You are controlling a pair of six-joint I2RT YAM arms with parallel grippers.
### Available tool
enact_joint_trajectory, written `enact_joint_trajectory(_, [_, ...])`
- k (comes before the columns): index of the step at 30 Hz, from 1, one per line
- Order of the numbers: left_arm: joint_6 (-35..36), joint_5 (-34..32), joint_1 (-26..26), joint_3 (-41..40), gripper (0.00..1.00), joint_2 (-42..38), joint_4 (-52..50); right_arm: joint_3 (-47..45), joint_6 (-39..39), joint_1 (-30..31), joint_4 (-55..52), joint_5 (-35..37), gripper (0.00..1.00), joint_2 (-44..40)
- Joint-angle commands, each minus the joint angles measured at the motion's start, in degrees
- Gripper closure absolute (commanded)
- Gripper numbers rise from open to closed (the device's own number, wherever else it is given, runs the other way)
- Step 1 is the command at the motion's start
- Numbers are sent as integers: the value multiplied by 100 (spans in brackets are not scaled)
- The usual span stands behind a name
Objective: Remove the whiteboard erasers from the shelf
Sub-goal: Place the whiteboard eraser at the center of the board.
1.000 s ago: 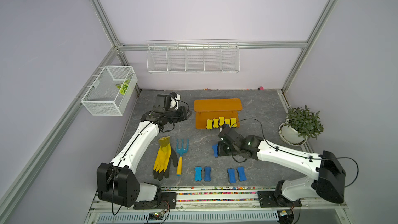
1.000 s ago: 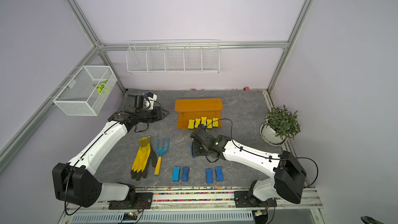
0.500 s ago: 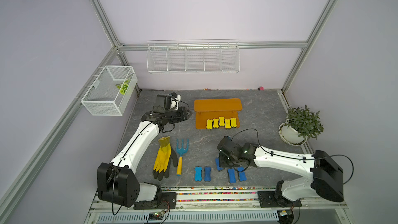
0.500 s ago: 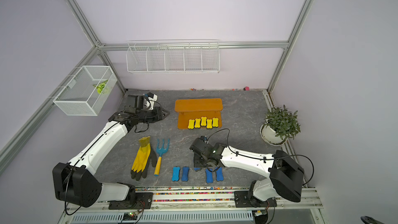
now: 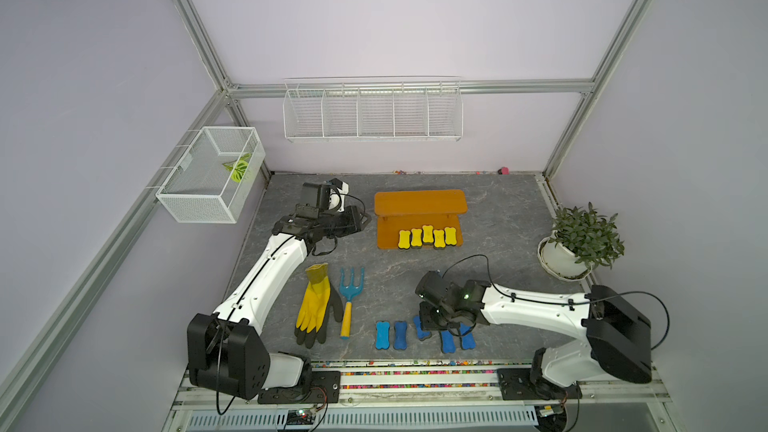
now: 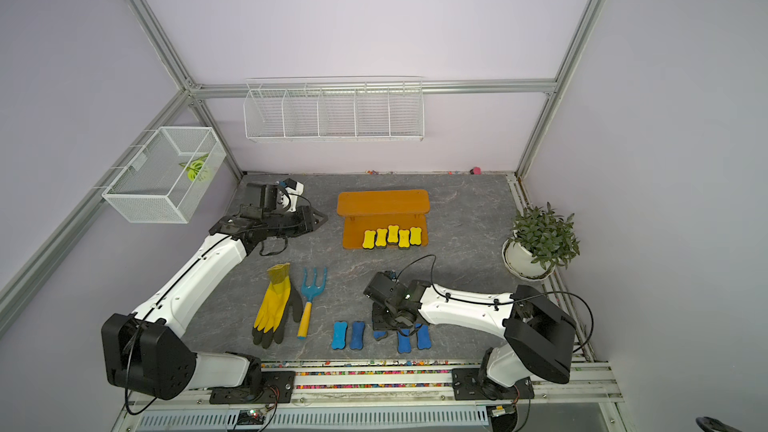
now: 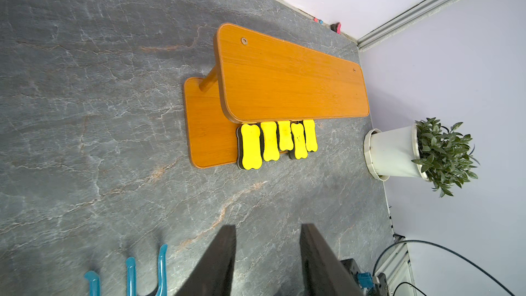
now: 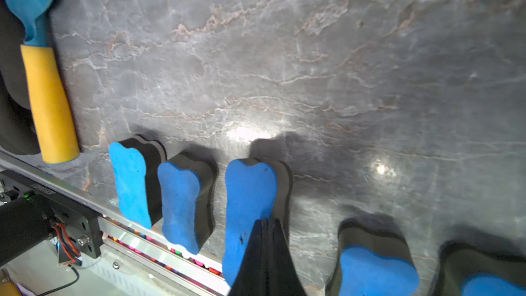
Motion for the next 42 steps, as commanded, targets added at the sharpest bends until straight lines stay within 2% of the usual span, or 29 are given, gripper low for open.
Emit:
enact_joint_trajectory(1, [-36,53,26,-30,57,-52,49,-109,92,89,-164,-34,100,42])
enact_joint_trajectory(5, [-34,41,24,-29,57,-44,49,-164,134,141,-224,-78,99,20])
enact_joint_trajectory(13, [-12,-14,27,-20,57,-39,31,-178,113,192,-394,-180,89,-25])
enact_joint_trajectory(23, [-8,-39,53,15,57,-30,13,-103,34,229,-573,-262,86,-51])
enact_joint_trajectory(31, [-21,-27,72,41,57,39,63,202,-226,214,-1098,-127,76,-118])
enact_joint_trajectory(37, [-160,47,72,220,56,270,91,833,-784,-133,-1615,182,72,-358])
enact_joint_trajectory(42, [-287,155,74,568,55,701,49,1551,-1769,-918,-1853,496,71,-463])
